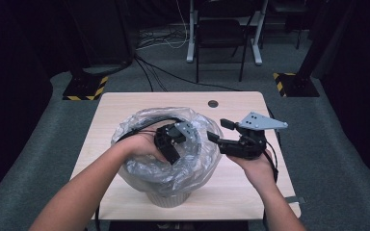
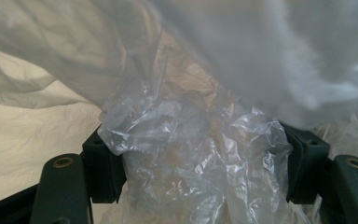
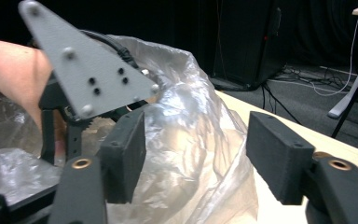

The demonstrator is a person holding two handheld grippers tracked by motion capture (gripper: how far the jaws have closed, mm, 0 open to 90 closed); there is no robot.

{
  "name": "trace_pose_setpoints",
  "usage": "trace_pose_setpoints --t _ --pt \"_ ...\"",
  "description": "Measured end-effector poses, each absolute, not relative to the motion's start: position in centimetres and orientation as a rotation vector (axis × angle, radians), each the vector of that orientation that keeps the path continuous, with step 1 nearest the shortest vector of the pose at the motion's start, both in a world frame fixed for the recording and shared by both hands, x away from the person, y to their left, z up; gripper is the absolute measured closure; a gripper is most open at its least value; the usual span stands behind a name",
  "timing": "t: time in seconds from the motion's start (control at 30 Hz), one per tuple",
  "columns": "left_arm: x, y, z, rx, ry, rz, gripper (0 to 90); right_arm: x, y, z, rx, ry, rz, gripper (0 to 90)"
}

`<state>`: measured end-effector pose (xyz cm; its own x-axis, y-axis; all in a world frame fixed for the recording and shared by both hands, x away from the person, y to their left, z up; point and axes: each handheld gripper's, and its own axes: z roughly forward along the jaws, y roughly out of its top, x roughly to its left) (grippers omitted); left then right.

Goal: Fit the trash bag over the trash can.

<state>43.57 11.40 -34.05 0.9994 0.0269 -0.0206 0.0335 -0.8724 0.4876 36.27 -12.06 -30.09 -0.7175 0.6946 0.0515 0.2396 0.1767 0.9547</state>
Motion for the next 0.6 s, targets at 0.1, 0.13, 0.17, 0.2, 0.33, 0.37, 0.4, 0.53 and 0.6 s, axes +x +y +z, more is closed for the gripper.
trace_pose_setpoints --t 0.1,0.13,0.17,0.2,0.33,0.37,0.4,0.53,0.6 --pt "43.5 11.4 -33.9 2.638 0.047 -0.006 30.2 36.7 -12.0 -30.4 0.887 2.075 1.548 42.6" --pt "43.5 11.5 -33.9 2.638 0.053 -0.012 30.4 36.9 -12.0 -30.4 0.89 2.08 1.546 44.2" --pt "43.5 11.4 -34.0 2.642 0.052 -0.013 30.3 37.0 -12.0 -30.5 0.896 2.085 1.544 45.7" --pt "43.5 11.4 -34.0 2.648 0.045 -0.007 30.3 37.2 -12.1 -30.6 0.903 2.088 1.541 47.9" --pt "43.5 11.4 -34.1 2.663 0.044 -0.01 30.5 37.6 -12.2 -31.1 0.916 2.114 1.534 60.6" --pt "43.5 11.4 -34.1 2.663 0.046 -0.012 30.4 37.8 -12.2 -31.3 0.917 2.122 1.533 62.7" --pt "43.5 11.4 -34.2 2.664 0.044 -0.01 30.5 37.9 -12.2 -31.5 0.926 2.129 1.53 64.2" --pt "43.4 11.4 -34.1 2.659 0.04 -0.023 30.6 37.9 -12.0 -31.9 0.902 2.139 1.524 82.7" --pt "43.4 11.4 -34.1 2.66 0.036 -0.028 30.5 37.9 -11.9 -32.1 0.887 2.157 1.501 89.0"
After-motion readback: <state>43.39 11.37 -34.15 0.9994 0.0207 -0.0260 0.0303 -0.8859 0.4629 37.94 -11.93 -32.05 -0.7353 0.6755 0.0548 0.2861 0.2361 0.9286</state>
